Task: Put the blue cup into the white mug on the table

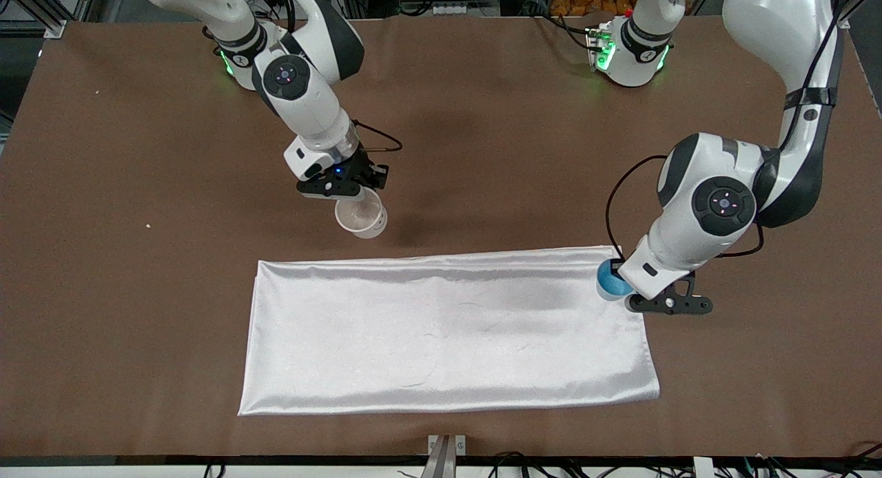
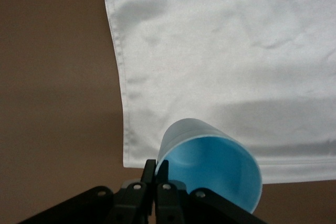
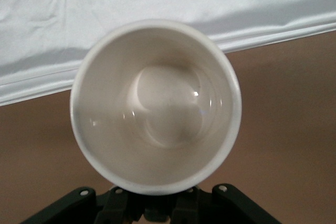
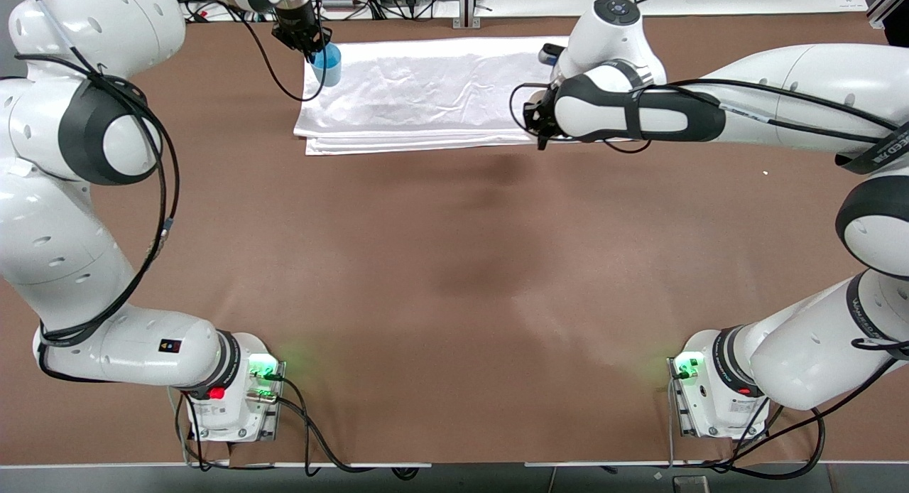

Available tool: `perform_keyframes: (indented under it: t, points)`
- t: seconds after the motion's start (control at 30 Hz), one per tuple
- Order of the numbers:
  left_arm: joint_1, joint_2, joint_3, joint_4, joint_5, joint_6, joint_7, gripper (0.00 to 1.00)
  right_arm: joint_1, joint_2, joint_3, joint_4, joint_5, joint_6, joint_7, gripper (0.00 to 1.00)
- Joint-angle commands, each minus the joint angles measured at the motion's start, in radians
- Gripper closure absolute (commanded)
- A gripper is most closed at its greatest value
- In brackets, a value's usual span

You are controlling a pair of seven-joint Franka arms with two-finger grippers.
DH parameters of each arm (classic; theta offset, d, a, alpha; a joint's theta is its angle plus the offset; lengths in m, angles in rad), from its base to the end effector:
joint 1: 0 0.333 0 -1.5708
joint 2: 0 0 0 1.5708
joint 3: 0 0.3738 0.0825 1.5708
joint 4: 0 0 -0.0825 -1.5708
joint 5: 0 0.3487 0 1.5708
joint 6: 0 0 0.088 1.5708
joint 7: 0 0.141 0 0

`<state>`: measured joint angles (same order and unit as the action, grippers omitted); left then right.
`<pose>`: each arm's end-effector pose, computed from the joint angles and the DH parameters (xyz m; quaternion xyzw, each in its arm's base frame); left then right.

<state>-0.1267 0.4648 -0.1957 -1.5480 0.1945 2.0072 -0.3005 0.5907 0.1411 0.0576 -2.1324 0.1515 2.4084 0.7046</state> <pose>0.6558 -0.1781 0.4190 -0.9981 0.0417 -0.0159 0.0417 0.4443 0.3410 0.4016 -0.9927 0.0812 -0.0158 0.0875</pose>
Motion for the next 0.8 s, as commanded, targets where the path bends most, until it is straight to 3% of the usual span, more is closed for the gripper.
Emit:
perform_keyframes:
  t: [0.0,0.3,0.77]
  points:
    - [-0.018,-0.006,-0.002,0.057,0.023,-0.094,-0.028,1.0,0.047,0.047,-0.007,0.008,0.036,0.053,0.062,1.0]
    - [-0.024,-0.031,-0.02,0.065,0.003,-0.122,-0.035,1.0,0.141,0.187,-0.01,0.019,0.025,0.256,0.131,1.0]
    - [-0.054,-0.032,-0.08,0.085,0.002,-0.142,-0.236,1.0,0.195,0.328,-0.015,0.095,0.016,0.296,0.151,1.0]
